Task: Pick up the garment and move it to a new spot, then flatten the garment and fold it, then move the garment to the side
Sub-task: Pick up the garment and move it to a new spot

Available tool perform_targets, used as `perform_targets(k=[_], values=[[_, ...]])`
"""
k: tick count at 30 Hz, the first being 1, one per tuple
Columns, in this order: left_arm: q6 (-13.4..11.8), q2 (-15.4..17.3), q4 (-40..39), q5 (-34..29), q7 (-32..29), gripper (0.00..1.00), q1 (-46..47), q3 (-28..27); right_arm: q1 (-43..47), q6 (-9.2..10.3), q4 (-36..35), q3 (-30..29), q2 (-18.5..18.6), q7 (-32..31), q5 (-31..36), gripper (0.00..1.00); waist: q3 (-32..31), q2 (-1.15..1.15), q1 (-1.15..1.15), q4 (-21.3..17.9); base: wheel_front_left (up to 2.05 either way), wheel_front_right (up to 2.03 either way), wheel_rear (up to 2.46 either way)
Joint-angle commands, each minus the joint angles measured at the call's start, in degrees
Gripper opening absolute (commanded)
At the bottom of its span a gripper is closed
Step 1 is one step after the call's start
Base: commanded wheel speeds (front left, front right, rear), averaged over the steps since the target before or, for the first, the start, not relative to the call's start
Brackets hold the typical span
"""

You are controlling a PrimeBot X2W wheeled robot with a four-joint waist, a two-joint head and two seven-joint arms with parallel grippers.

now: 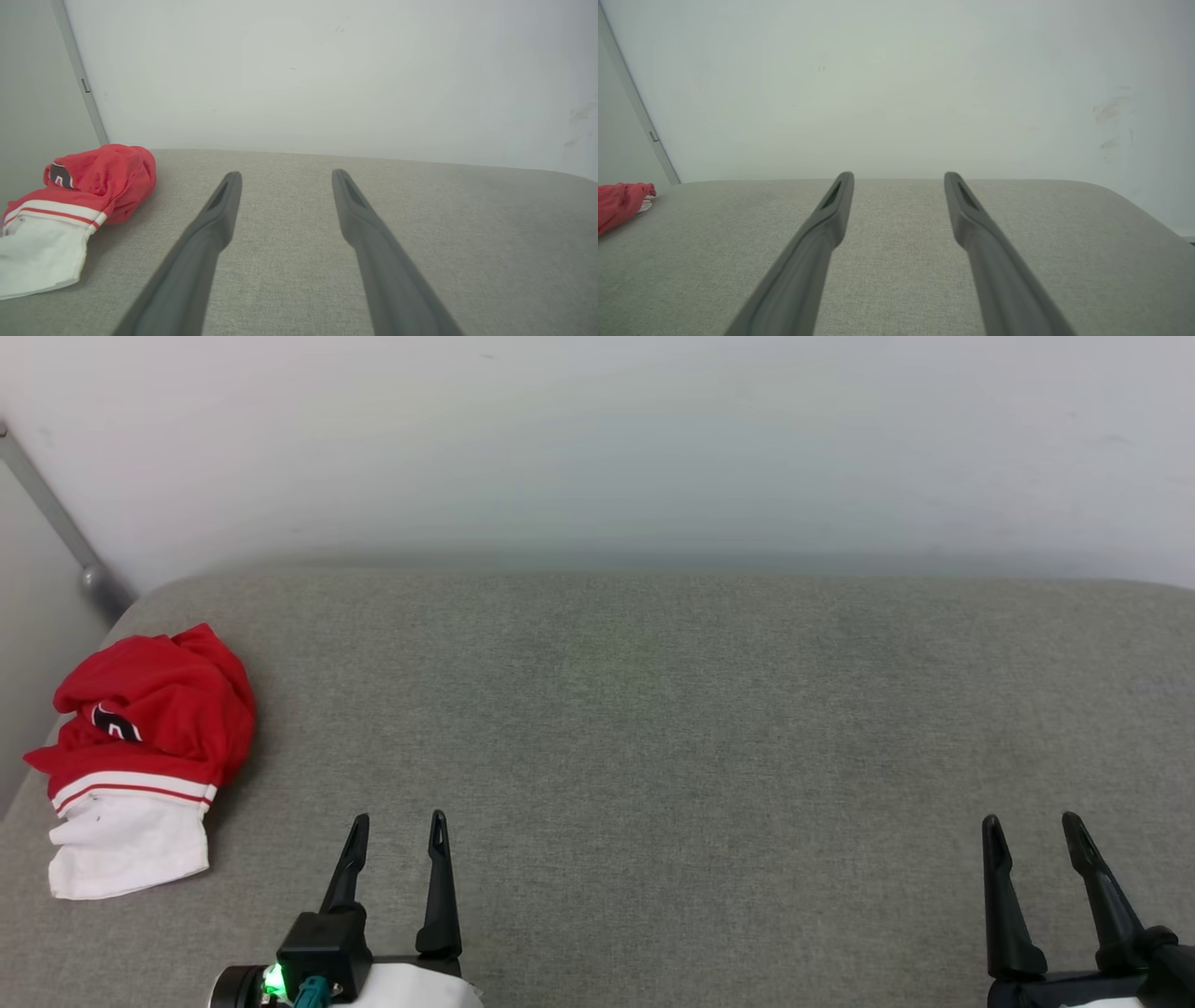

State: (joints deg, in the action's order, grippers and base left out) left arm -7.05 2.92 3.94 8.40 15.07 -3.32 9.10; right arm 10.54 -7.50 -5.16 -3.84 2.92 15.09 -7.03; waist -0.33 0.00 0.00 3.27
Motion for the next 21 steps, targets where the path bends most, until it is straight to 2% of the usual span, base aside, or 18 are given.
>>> perform_targets(k=[1,9,21], values=[[-0.03,-0.06,0.15,-0.01,0.16,1.0,-0.2,-0.01,0.41,0.02,0.06,-0.02,-0.07,0.12,-0.13,1.0,0.01,0.0,0.0,0.22,0.0,0.0,0.0],[-0.33,-0.05,0.48,-0.24,0.16,1.0,0.66,-0.32,0.71,0.02,-0.25,0.09,-0.07,0.12,-0.19,1.0,0.09,0.0,0.0,4.14,0.0,0.0,0.0],[-0.99,-0.05,0.65,-0.4,0.16,1.0,0.74,-1.74,1.21,0.02,-0.99,0.21,-0.08,0.12,0.07,1.0,0.43,0.0,0.0,14.89,0.0,0.0,0.0]])
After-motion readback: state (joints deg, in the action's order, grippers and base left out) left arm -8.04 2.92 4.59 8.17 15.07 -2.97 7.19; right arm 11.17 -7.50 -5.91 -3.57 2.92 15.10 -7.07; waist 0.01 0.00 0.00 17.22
